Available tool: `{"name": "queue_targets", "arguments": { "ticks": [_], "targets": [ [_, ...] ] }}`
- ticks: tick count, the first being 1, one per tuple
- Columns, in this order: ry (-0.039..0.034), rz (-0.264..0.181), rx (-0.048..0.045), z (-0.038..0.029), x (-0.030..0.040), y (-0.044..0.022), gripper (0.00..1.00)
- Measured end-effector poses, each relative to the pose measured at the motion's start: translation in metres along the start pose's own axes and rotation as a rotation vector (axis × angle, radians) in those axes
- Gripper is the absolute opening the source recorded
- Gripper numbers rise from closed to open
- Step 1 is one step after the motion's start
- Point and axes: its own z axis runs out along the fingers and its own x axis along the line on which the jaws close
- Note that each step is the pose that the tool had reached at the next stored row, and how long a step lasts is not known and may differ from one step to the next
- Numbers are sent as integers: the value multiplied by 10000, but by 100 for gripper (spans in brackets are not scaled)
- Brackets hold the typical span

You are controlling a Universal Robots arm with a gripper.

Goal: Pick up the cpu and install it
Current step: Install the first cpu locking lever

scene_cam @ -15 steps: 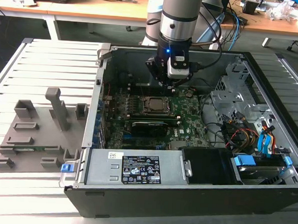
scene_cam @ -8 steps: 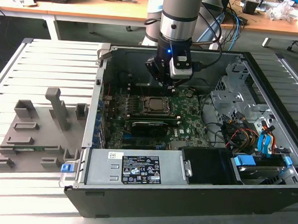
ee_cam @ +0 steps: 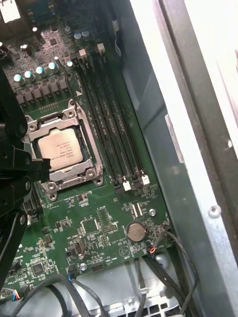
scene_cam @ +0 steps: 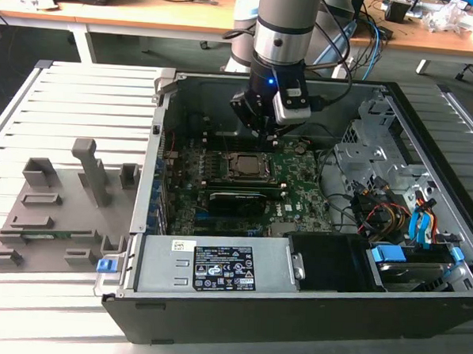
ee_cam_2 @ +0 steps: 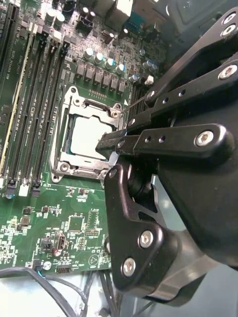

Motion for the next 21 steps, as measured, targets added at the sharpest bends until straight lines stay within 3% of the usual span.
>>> {"name": "queue_targets", "arguments": {
  "ticks": [21],
  "targets": [
    [-23,-1900,-18,0,0,0,11]
  ]
}}
